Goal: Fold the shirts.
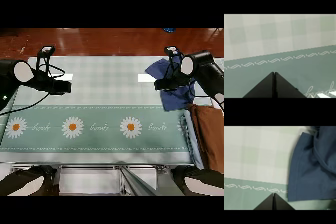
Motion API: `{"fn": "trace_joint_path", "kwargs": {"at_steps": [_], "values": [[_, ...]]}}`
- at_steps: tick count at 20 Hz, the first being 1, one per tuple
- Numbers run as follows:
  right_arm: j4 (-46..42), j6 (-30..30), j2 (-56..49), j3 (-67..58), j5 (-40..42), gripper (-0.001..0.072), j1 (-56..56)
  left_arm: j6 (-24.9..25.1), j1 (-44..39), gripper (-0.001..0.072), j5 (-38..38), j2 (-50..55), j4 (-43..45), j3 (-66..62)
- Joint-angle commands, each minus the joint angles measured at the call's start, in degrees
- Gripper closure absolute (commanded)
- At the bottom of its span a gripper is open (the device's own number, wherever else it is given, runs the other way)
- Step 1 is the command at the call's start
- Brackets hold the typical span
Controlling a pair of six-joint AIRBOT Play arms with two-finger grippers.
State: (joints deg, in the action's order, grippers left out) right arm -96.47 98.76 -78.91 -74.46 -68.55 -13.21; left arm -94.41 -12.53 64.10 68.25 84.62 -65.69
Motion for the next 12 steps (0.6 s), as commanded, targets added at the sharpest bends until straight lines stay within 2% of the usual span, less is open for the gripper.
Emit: {"fn": "trace_joint_path", "kwargs": {"at_steps": [1,3,6,10,12], "values": [[0.0,0.0,0.0,-0.1,0.0,0.0694,-0.1,0.0,0.0,0.0693,0.0,0.0,0.0,0.0],[0.1,0.0,0.0,-0.1,0.4,0.0694,-0.1,0.0,0.0,0.0692,-0.1,0.1,0.0,0.0],[0.0,0.0,-0.1,-0.1,8.5,0.0694,-0.1,0.0,0.0,0.0693,-2.6,0.2,-0.4,0.0],[-0.1,0.0,-0.1,0.0,9.5,0.0694,-0.1,0.0,0.0,0.0692,-3.2,0.2,-0.6,0.0],[-1.9,0.0,-0.3,0.0,13.5,0.0689,0.0,0.1,0.0,0.0692,-6.7,0.6,-0.5,0.0]]}}
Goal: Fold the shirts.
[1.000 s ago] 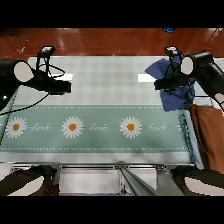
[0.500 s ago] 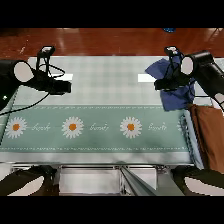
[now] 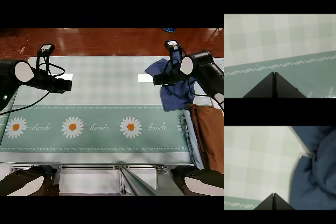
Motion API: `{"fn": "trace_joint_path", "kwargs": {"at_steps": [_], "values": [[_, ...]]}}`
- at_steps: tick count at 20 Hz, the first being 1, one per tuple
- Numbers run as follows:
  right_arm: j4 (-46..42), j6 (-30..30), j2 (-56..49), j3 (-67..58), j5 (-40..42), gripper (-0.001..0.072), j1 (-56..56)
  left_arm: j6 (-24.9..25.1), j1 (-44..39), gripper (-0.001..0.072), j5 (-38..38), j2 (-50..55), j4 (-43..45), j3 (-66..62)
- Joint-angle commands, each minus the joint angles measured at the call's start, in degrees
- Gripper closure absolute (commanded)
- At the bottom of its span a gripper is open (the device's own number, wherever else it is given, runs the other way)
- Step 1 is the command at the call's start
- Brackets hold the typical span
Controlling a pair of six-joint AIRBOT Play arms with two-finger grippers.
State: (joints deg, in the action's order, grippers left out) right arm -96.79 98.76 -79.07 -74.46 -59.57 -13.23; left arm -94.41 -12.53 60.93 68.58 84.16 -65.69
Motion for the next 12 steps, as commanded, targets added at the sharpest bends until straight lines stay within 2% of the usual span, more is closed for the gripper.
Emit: {"fn": "trace_joint_path", "kwargs": {"at_steps": [1,2,3,4,5,6,8,10,12], "values": [[-6.0,0.1,-0.4,0.0,7.9,0.0546,0.0,0.0,0.1,0.0676,-5.7,0.7,-0.1,0.0],[-11.8,1.3,-1.0,0.0,11.3,0.0293,0.0,0.0,0.2,0.0565,-8.2,1.4,-0.1,0.0],[-20.8,4.8,-2.0,0.0,14.4,0.0299,0.1,0.0,0.1,0.0282,-11.0,2.5,-0.1,0.0],[-29.4,10.7,-3.1,-0.1,16.7,0.0299,0.8,0.7,0.1,0.0200,-13.4,3.8,0.1,0.0],[-36.9,19.0,-4.5,-0.1,18.4,0.0300,2.5,1.4,0.2,0.0201,-14.6,5.0,0.8,0.0],[-39.6,25.2,-6.0,-0.4,20.2,0.0301,5.0,1.3,0.2,0.0201,-15.5,6.1,1.6,0.0],[-35.5,29.9,-10.6,-2.6,22.7,0.0306,11.6,1.3,0.2,0.0201,-16.4,7.9,1.6,0.0],[-28.0,28.0,-15.8,-6.1,23.0,0.0306,17.6,1.2,0.2,0.0201,-16.4,9.2,1.6,0.0],[-18.2,19.8,-20.9,-10.5,22.3,0.0306,22.4,1.3,0.2,0.0201,-16.5,10.1,1.6,0.0]]}}
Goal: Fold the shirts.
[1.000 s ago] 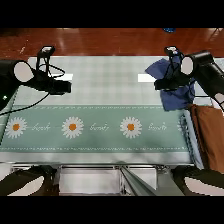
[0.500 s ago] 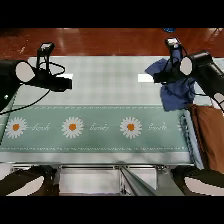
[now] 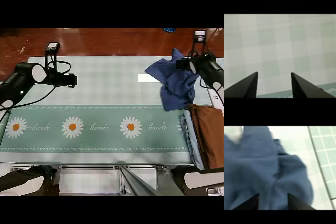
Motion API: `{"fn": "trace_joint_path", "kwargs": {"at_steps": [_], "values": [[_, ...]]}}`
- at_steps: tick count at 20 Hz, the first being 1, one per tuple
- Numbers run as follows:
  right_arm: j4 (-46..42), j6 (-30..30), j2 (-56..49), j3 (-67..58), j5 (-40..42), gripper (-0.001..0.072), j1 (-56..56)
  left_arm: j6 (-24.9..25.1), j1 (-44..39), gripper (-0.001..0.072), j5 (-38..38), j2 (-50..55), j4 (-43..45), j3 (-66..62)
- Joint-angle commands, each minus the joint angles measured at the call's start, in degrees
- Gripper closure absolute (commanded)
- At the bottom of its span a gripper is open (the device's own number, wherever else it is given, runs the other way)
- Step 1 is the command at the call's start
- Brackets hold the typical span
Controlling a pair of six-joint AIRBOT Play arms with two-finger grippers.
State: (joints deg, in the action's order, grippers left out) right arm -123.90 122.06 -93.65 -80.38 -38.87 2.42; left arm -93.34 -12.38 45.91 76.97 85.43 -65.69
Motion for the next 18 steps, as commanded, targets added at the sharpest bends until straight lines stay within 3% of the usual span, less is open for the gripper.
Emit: {"fn": "trace_joint_path", "kwargs": {"at_steps": [1,3,6,7,8,9,11,14,16,18], "values": [[15.2,-7.9,-8.1,-6.1,1.7,0.0306,8.3,0.2,0.0,0.0201,-1.8,2.3,0.3,0.0],[26.3,-17.0,-11.5,-8.6,1.0,0.0306,10.4,0.0,-0.1,0.0201,-2.0,3.1,-0.1,0.0],[31.0,-21.7,-15.1,-9.7,-1.9,0.0314,10.5,0.0,-0.1,0.0201,-1.6,3.6,-0.3,0.0],[32.7,-24.1,-15.8,-9.7,-4.2,0.0392,10.0,0.0,-0.1,0.0202,-0.7,3.4,-0.7,-0.1],[34.5,-28.2,-16.1,-9.7,-7.8,0.0588,9.5,0.0,-0.1,0.0202,1.9,3.2,-1.0,-0.7],[35.5,-31.6,-16.0,-9.7,-10.8,0.0693,9.1,0.1,-0.1,0.0202,6.0,3.0,-1.1,-1.7],[37.6,-34.3,-12.9,-9.7,-13.2,0.0694,8.5,1.4,0.7,0.0202,14.9,2.6,-0.8,-4.0],[44.0,-36.3,-1.7,-9.7,-8.7,0.0695,8.5,1.5,3.0,0.0202,28.1,-0.5,-1.5,-5.2],[48.3,-39.1,6.8,-9.7,-7.7,0.0695,8.0,1.1,3.5,0.0202,30.1,-5.7,-3.8,-3.0],[50.1,-42.2,14.7,-9.7,-6.7,0.0695,6.1,1.1,3.2,0.0202,27.4,-13.4,-8.1,2.6]]}}
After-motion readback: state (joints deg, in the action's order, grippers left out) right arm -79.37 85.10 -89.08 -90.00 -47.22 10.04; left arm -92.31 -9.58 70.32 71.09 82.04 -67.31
